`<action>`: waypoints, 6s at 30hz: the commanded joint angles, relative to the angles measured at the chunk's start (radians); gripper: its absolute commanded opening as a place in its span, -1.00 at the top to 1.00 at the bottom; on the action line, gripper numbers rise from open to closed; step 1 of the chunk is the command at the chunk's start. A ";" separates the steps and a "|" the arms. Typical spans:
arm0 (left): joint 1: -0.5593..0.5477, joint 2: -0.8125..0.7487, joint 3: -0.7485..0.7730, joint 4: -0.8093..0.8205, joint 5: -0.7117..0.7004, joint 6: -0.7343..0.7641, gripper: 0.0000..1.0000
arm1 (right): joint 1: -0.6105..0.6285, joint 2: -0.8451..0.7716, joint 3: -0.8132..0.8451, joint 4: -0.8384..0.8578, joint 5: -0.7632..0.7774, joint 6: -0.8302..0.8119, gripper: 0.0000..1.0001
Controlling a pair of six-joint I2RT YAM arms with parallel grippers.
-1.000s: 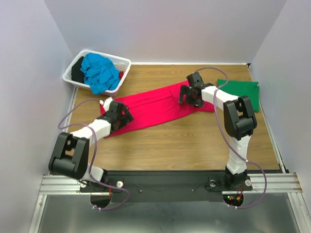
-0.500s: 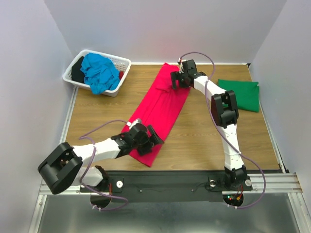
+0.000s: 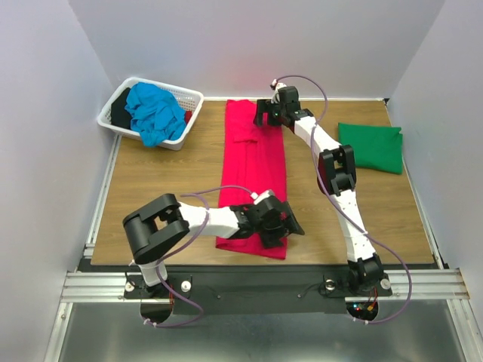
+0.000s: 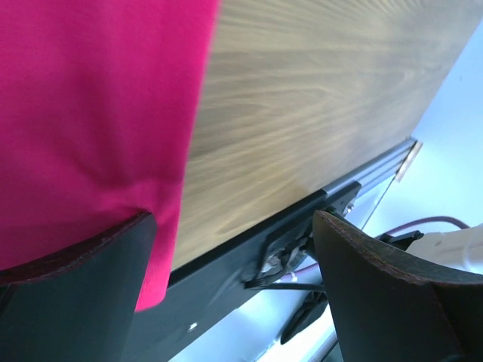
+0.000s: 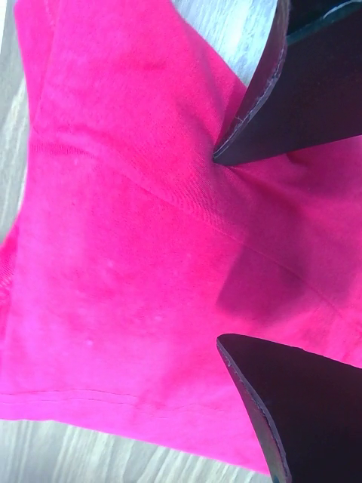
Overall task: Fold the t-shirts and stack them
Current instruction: Fold the tshirt
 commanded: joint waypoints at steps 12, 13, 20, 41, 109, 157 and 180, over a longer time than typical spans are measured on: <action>-0.094 -0.088 0.254 -0.499 -0.304 0.160 -0.97 | -0.003 -0.095 -0.066 -0.021 -0.009 0.028 -1.00; -0.099 -0.105 0.272 -0.527 -0.322 0.174 -0.97 | -0.003 -0.135 -0.073 -0.023 -0.002 0.034 -1.00; -0.108 -0.247 0.268 -0.657 -0.420 0.208 -0.97 | -0.003 -0.376 -0.217 -0.033 0.046 0.072 -1.00; 0.265 -0.718 -0.373 -0.474 -0.257 0.260 -0.97 | 0.017 -1.384 -1.674 0.008 -0.095 0.329 -1.00; 0.363 -0.676 -0.312 -0.326 -0.105 0.332 1.00 | 0.286 -1.449 -1.708 0.040 0.035 0.606 0.99; 0.763 0.286 0.667 -0.260 0.027 0.779 1.00 | -0.084 -0.649 -0.875 0.126 -0.081 0.355 0.99; 0.793 0.239 0.636 -0.253 0.006 0.717 -0.75 | -0.104 -0.544 -0.743 0.125 -0.170 0.384 -0.01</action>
